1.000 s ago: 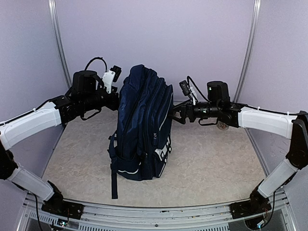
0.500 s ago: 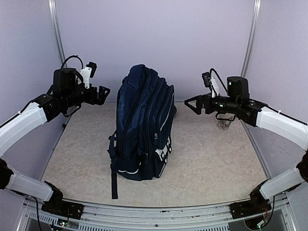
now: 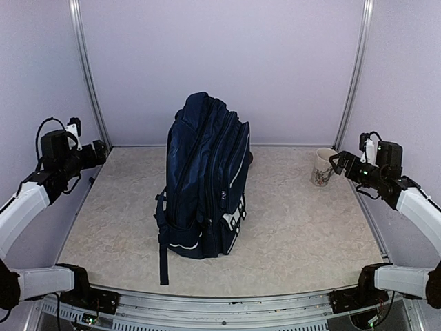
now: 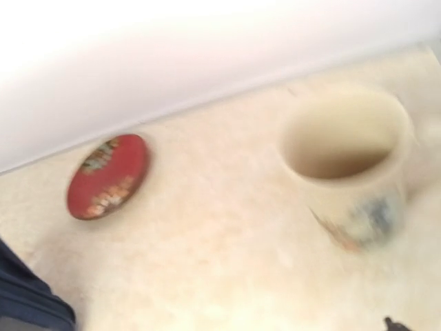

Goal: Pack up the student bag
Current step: Reset both arms

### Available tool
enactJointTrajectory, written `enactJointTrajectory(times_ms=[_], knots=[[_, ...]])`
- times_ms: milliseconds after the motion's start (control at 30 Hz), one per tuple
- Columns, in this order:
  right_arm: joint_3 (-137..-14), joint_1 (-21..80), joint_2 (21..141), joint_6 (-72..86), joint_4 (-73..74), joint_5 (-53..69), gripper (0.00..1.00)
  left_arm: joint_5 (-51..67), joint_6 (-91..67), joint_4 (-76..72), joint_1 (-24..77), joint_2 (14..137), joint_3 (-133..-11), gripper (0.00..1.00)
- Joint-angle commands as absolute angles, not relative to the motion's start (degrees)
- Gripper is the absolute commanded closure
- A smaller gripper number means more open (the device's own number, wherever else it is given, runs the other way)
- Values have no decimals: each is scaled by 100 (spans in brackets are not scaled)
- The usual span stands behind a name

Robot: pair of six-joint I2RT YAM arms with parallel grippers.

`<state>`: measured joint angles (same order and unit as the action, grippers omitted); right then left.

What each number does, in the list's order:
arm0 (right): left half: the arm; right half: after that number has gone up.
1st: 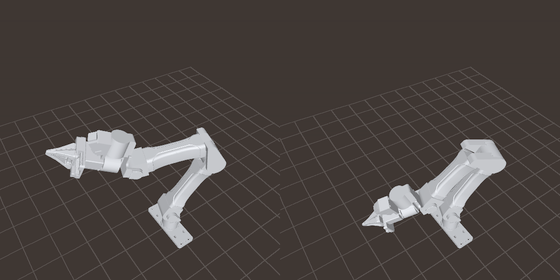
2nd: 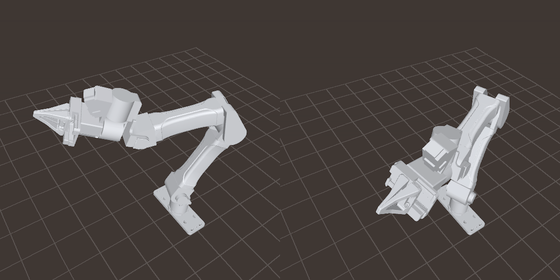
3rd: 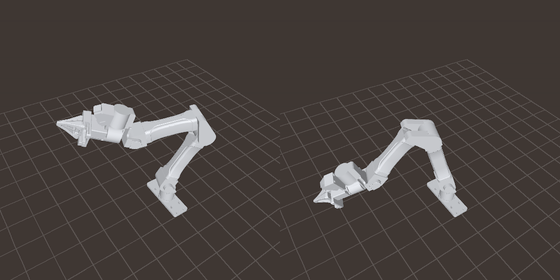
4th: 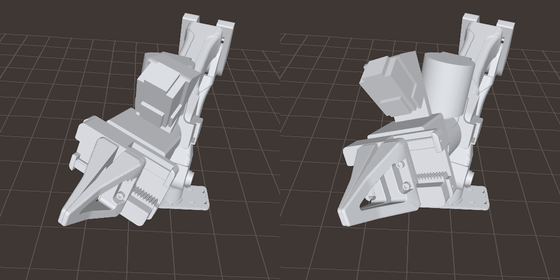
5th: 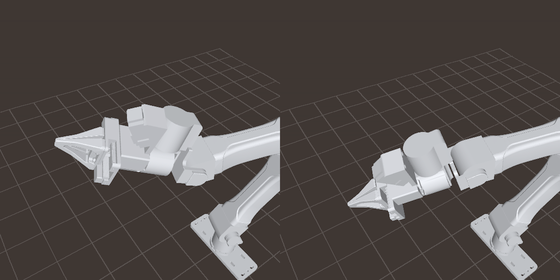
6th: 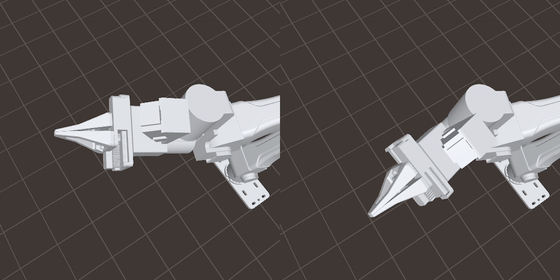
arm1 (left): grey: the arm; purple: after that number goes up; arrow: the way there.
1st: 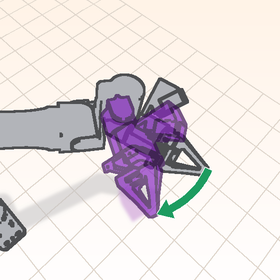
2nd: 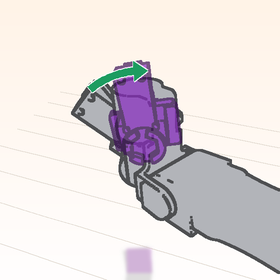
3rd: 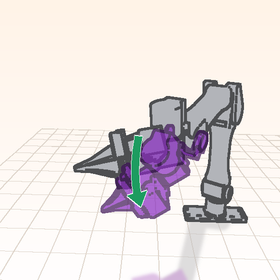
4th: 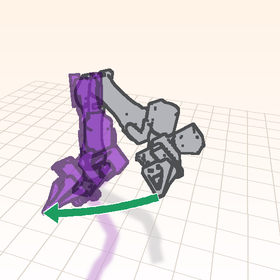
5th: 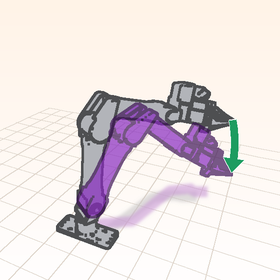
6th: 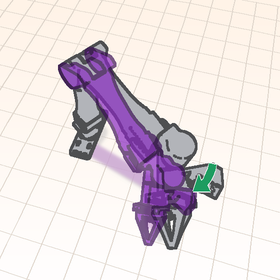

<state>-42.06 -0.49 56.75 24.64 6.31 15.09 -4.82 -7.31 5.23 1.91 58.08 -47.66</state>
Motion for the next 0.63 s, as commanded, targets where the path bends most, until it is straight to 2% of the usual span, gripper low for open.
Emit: enactJointTrajectory(times_ms=[0, 300, 600], knots=[[-3843, -359, 5734, 3163, 727, 1114, 0, -594, -823, 90, -43, 5699, -4294, 1], [-3138, -369, 5652, 3421, 611, -247, 0, -557, -727, -246, -47, 5673, -3886, 1], [-2726, -369, 5161, 3218, 328, -355, 0, -324, -658, -188, -44, 5730, -3884, 1]])
